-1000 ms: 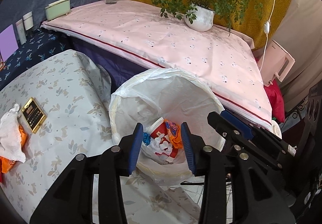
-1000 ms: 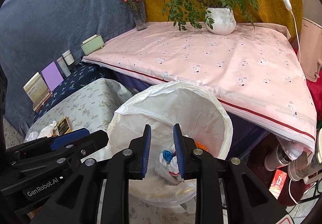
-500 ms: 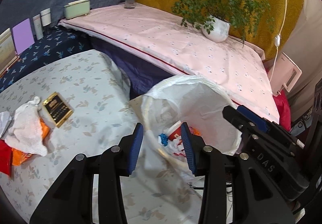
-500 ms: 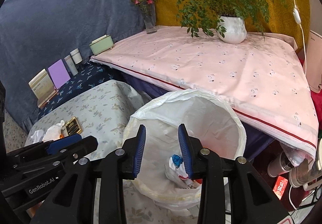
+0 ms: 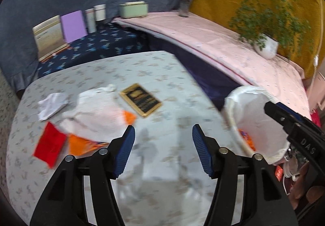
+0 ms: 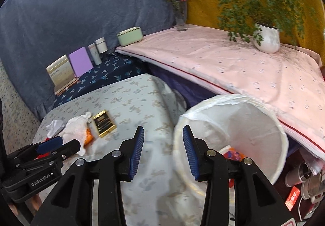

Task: Collect trash
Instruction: 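Move both open grippers back over the remaining items on the table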

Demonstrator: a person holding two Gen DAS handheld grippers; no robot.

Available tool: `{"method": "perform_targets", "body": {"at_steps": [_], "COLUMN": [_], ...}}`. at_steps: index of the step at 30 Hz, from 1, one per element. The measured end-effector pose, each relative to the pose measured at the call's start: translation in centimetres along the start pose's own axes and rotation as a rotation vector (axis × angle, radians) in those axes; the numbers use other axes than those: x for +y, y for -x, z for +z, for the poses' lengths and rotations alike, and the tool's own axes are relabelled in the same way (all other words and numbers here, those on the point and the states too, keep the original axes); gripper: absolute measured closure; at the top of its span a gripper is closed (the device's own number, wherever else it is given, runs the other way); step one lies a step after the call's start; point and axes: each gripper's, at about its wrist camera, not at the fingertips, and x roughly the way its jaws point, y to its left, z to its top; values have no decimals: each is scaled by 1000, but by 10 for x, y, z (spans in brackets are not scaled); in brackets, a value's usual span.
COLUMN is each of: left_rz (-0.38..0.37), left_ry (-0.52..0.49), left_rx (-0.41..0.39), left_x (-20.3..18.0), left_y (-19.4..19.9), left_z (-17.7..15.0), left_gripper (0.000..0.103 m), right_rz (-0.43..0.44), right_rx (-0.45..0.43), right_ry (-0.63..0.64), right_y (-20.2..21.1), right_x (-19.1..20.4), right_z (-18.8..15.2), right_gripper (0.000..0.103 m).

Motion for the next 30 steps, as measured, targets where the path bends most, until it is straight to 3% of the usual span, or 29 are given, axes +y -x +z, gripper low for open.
{"method": "perform_targets", "body": {"at_steps": [15,18,30], "left_rz": [256,274,279], "left_ry": [136,162,212], "left_rx": [24,39,91], "left_x": [142,164,211], "left_y": [14,11,-13], "left_z": [-34,-40,-53], "left_gripper": [36,36,36], "right_rz": [162,189,232], "right_rx": [103,126,225], "right_ry": [158,188,278], "right_y": [-45,-56,-114], "right_x": [136,160,227], "right_z": [-19,-24,-44], "right_gripper": [62,58,57]}}
